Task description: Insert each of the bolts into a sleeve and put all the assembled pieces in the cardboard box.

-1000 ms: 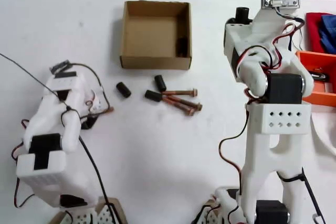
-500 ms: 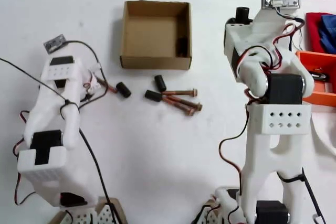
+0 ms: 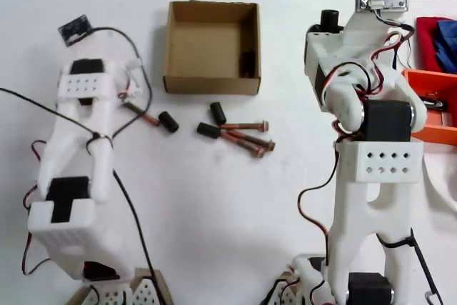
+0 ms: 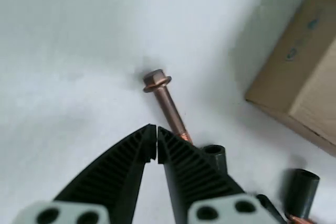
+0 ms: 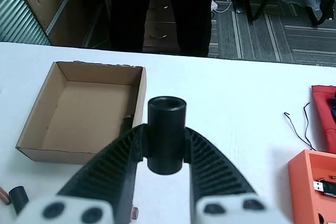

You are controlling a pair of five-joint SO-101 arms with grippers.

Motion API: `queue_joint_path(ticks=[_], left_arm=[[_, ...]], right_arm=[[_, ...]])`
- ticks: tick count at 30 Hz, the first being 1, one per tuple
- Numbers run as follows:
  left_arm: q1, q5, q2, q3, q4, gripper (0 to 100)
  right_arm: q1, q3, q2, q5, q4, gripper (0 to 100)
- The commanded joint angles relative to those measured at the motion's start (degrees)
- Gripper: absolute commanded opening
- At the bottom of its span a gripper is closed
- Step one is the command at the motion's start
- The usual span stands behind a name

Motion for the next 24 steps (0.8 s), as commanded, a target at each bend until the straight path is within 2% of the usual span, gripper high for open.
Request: queue_joint_path(ticks=[1, 6, 15, 24], left_arm=[[1.58, 5.71, 1.14, -3.30, -1.05, 8], [1.93, 9.58, 6.42, -5.85, -0.53, 23], [0.53, 9.85, 14.51, -12.79, -0.26, 15], [-1.41, 9.58, 17.32, -14.02, -0.26, 15]], right_arm=[[-0.40, -0.35, -0.22, -0.26, -1.45, 2.2], [-0.13, -0.35, -0.22, -0.18, -1.45, 2.2], [-0.13, -0.35, -0.22, -0.09, -1.45, 2.2], [-0.04, -0.35, -0.22, 0.00, -1.45, 2.2]])
